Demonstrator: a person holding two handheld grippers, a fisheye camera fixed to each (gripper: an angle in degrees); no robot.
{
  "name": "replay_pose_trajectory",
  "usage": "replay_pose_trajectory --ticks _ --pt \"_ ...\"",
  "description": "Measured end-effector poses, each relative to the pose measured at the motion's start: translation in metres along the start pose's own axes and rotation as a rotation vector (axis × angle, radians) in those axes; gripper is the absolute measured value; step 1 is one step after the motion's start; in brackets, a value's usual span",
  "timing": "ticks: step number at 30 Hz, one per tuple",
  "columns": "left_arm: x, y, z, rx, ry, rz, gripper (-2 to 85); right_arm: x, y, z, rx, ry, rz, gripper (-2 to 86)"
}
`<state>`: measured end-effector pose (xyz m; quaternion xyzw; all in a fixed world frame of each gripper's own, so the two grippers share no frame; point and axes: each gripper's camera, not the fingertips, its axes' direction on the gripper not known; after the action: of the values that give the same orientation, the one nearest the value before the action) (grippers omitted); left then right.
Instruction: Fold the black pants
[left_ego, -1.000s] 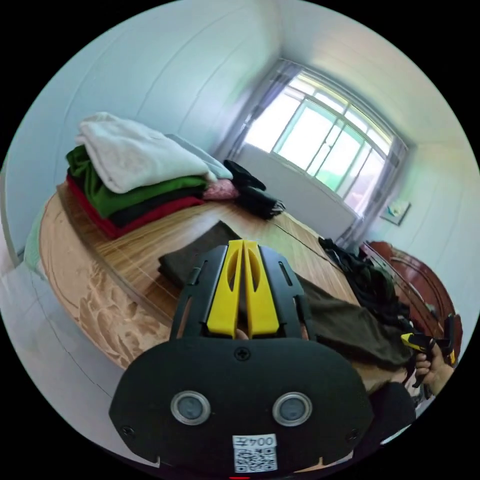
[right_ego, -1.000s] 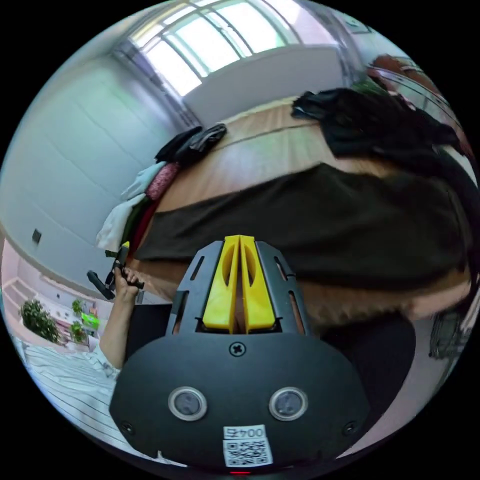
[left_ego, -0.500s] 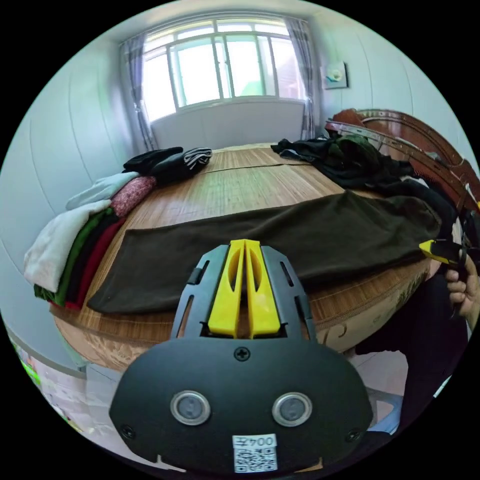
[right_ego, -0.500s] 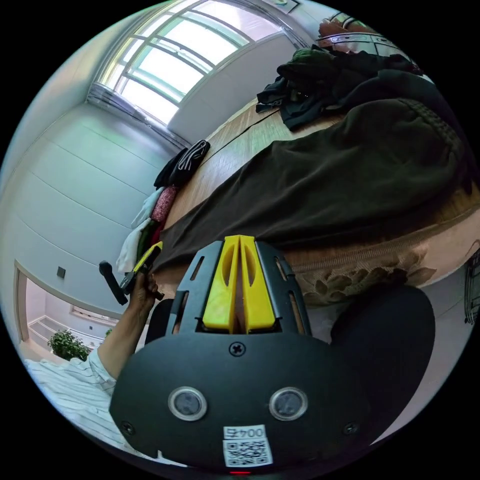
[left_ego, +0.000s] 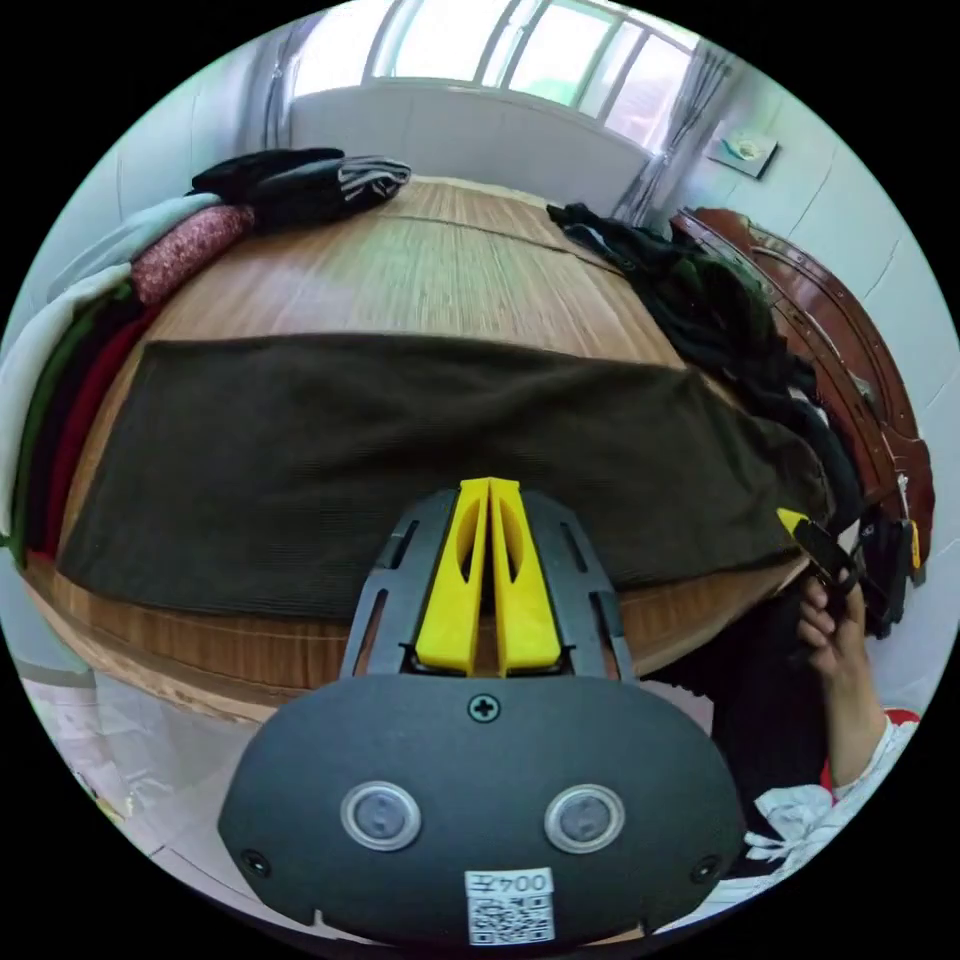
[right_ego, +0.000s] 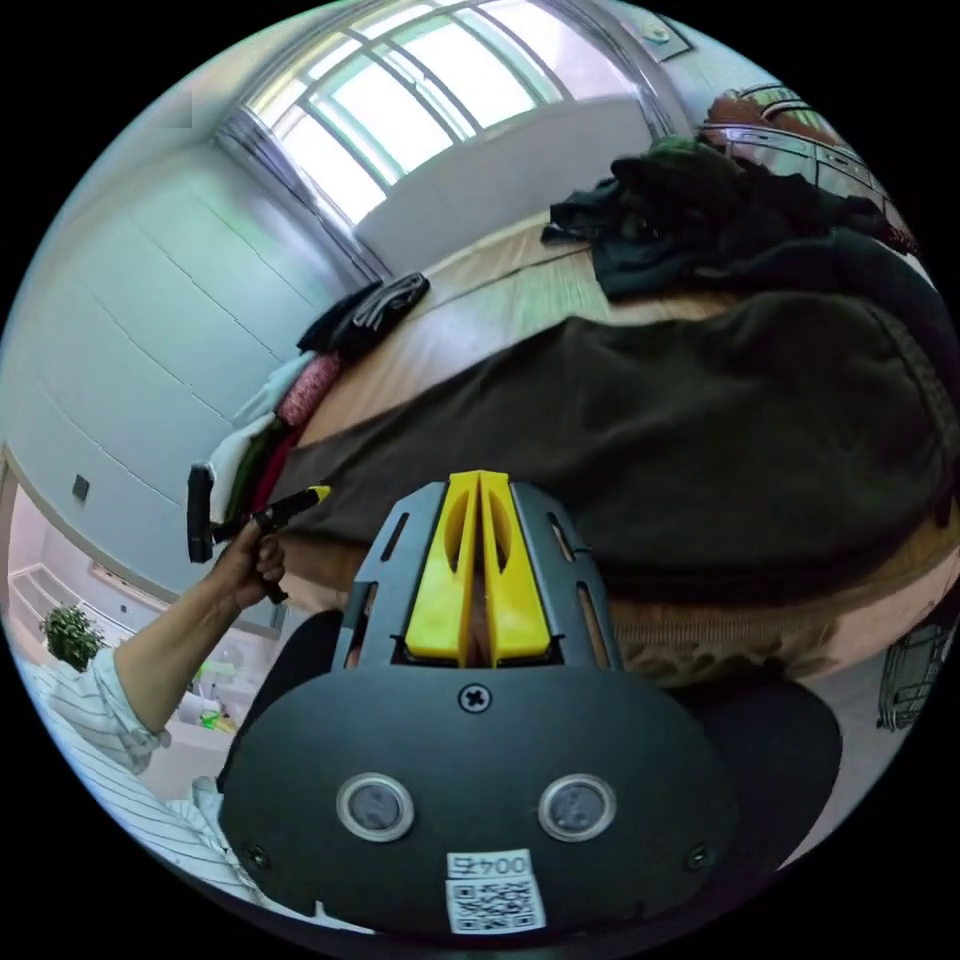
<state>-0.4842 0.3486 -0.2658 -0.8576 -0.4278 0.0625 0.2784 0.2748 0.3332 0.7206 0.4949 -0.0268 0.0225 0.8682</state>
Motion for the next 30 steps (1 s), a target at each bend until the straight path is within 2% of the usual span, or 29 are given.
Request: replay_pose_trajectory --ticks 2,4,7,8,9,13,15,19,23,27,29,30 --pt "0.003 -0.014 -0.009 0.123 -0.016 -0.031 0.6 0.001 -0.029 -0.005 0.008 -0.045 0.015 -0.7" --pt "0.012 -0.039 0.0 0.127 -0.029 0.003 0.5 0.005 -0.053 -0.001 0.0 -0.049 0.032 -0.7" --pt "0.037 -0.083 0.044 0.006 -0.149 0.114 0.5 0.015 -0.054 0.017 -0.044 0.065 -0.028 -0.7" --pt "0.045 -0.097 0.06 -0.017 -0.196 0.144 0.5 0.026 -0.05 0.028 -0.114 0.114 0.047 -0.6" --pt "0.052 -0.109 0.076 -0.037 -0.21 0.164 0.5 0.028 -0.053 0.015 -0.04 0.064 0.072 -0.7" --pt "0.069 -0.138 0.135 -0.158 -0.207 0.245 0.5 0.018 -0.07 0.004 -0.111 0.075 -0.013 -0.7" --pt "0.07 -0.148 0.18 -0.236 -0.275 0.266 0.5 0.025 -0.077 -0.009 -0.131 0.027 0.014 -0.7" --pt "0.057 -0.165 0.224 -0.218 -0.333 0.205 0.5 0.044 -0.086 -0.025 -0.149 -0.079 0.114 -0.7" --pt "0.036 -0.177 0.246 -0.212 -0.281 0.055 0.5 0.049 -0.095 -0.041 -0.168 -0.109 0.14 -0.7" --pt "0.035 -0.162 0.216 -0.001 -0.331 0.077 0.7 0.051 -0.099 -0.055 -0.167 -0.126 0.161 -0.7" --pt "0.02 -0.152 0.228 -0.05 -0.345 0.065 0.7 0.05 -0.1 -0.06 -0.164 -0.126 0.162 -0.7" --pt "0.005 -0.147 0.248 -0.141 -0.359 0.064 0.7 0.049 -0.101 -0.064 -0.164 -0.124 0.16 -0.7"
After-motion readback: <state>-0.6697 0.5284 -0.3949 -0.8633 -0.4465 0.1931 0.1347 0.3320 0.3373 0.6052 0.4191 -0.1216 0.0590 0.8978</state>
